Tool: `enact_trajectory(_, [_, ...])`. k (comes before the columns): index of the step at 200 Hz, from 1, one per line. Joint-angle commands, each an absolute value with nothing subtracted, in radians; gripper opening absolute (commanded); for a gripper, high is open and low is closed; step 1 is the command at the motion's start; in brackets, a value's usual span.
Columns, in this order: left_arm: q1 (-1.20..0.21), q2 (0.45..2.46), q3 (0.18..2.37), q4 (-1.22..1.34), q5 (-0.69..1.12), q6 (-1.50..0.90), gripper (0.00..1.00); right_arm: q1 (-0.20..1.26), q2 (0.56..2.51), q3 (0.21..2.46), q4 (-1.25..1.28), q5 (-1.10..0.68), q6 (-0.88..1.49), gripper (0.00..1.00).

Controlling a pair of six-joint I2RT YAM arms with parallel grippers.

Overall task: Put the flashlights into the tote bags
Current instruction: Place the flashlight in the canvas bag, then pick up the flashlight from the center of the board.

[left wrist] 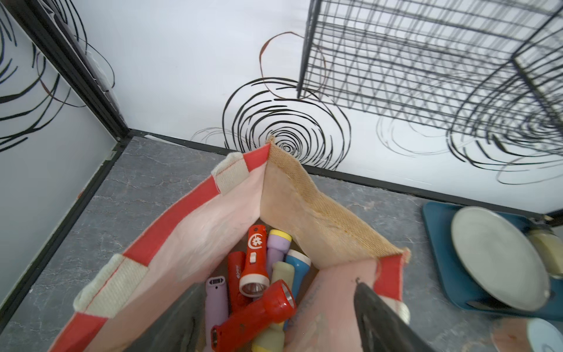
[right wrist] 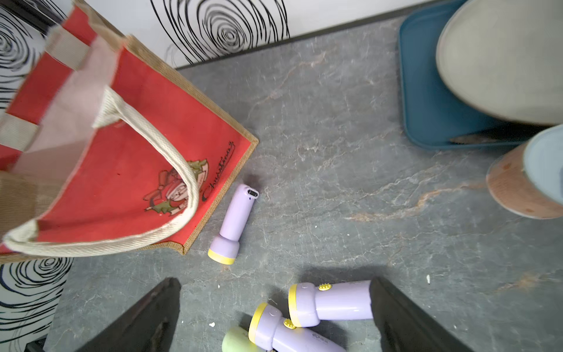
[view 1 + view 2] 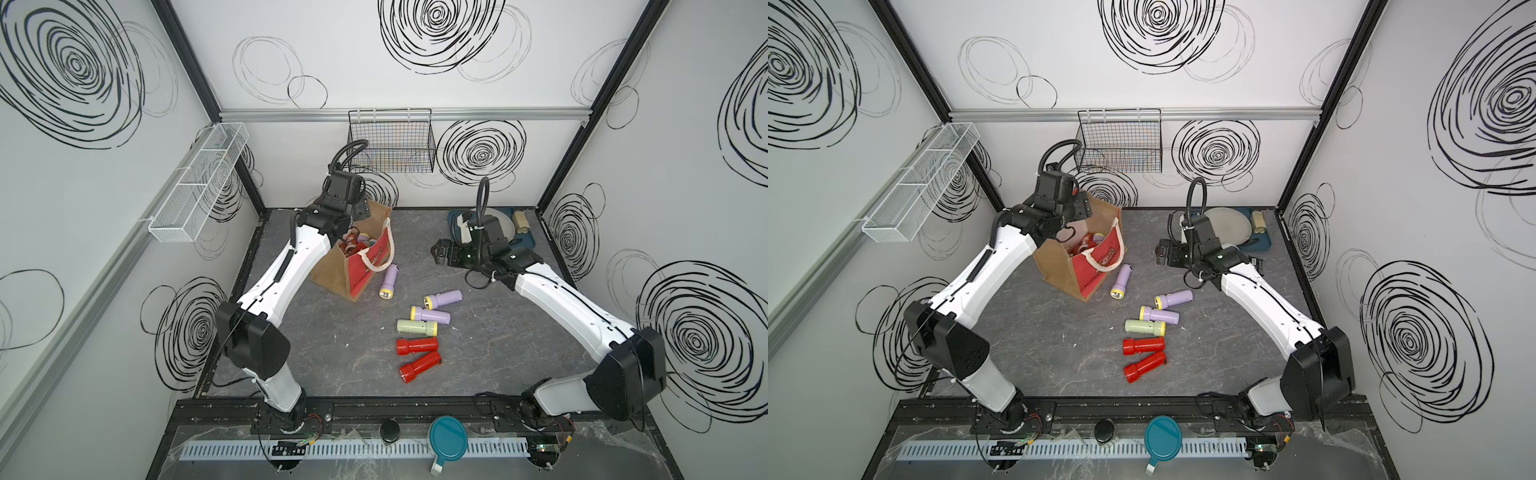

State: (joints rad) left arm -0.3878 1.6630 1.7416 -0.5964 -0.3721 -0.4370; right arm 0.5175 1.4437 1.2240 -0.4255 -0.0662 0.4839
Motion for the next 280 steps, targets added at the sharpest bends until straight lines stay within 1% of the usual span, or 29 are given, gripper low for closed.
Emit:
enact_trajectory(1, [-0.428,1.574,1.656,-0.543,-0.313,-0.47,0.82,0.531,1.505,1.201,-0.363,-0.136,0.5,1.0])
enact_trajectory(24, [-0.477,1.475,1.526,-0.449,-0.275,-0.494,0.9,0.563,1.597,1.231,-0.342,-0.176,0.49,1.0])
enact_trajectory(44, [-0.512,1.396,1.435,-0.394,-0.257,-0.512,0.93,0.594,1.689,1.284,-0.356,-0.202,0.486,1.0])
enact_trajectory(74, [-0.557,1.314,1.337,-0.377,-0.256,-0.535,0.98,0.616,1.815,1.374,-0.414,-0.264,0.485,0.99])
enact_trajectory(138, [-0.585,1.174,1.162,-0.315,-0.235,-0.599,0.98,0.676,1.959,1.422,-0.341,-0.328,0.509,0.96])
enact_trajectory(189, [-0.576,1.122,1.116,-0.298,-0.234,-0.618,0.98,0.688,2.089,1.466,-0.256,-0.37,0.588,0.92])
enact_trajectory(214, [-0.574,1.095,1.089,-0.292,-0.235,-0.635,0.98,0.708,2.143,1.518,-0.267,-0.361,0.592,0.9])
enact_trajectory(246, [-0.563,1.065,1.058,-0.283,-0.234,-0.651,0.98,0.721,2.196,1.553,-0.328,-0.318,0.586,0.82])
enact_trajectory(261, [-0.554,1.051,1.042,-0.275,-0.231,-0.659,0.98,0.721,2.204,1.555,-0.373,-0.28,0.577,0.74])
enact_trajectory(280, [-0.545,1.035,1.025,-0.267,-0.23,-0.666,0.98,0.724,2.212,1.555,-0.432,-0.226,0.548,0.67])
